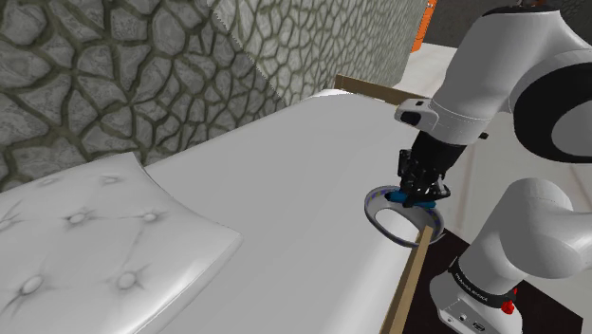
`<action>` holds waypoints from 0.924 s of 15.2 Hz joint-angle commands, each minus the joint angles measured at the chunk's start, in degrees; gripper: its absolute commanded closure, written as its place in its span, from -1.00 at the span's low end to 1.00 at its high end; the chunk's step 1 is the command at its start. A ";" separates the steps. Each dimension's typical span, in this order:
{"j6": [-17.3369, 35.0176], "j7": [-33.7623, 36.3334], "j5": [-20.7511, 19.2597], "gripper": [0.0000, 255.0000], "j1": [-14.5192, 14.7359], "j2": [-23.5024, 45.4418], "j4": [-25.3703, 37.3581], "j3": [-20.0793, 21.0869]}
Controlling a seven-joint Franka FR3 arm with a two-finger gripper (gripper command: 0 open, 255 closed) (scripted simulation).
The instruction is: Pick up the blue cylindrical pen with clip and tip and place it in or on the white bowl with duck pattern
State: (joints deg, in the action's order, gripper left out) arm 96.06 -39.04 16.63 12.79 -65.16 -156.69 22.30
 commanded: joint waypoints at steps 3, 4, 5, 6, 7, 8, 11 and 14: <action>2.58 0.03 1.07 1.00 0.70 -0.69 -3.32 0.99; 3.81 0.07 1.61 1.00 1.01 -0.79 -4.67 1.52; 3.81 0.07 1.61 1.00 1.01 -0.79 -4.68 1.51; 3.81 0.08 1.61 1.00 1.01 -0.79 -4.68 1.51; 3.81 0.08 1.61 1.00 1.01 -0.79 -4.68 1.51; 3.81 0.08 1.61 1.00 1.01 -0.79 -4.68 1.51; 3.81 0.08 1.61 1.00 1.01 -0.79 -4.68 1.51; 3.80 0.08 1.61 -1.00 1.01 -0.79 -4.67 1.51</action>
State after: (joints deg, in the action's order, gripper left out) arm 99.86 -38.97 18.24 13.80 -65.95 -161.36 23.81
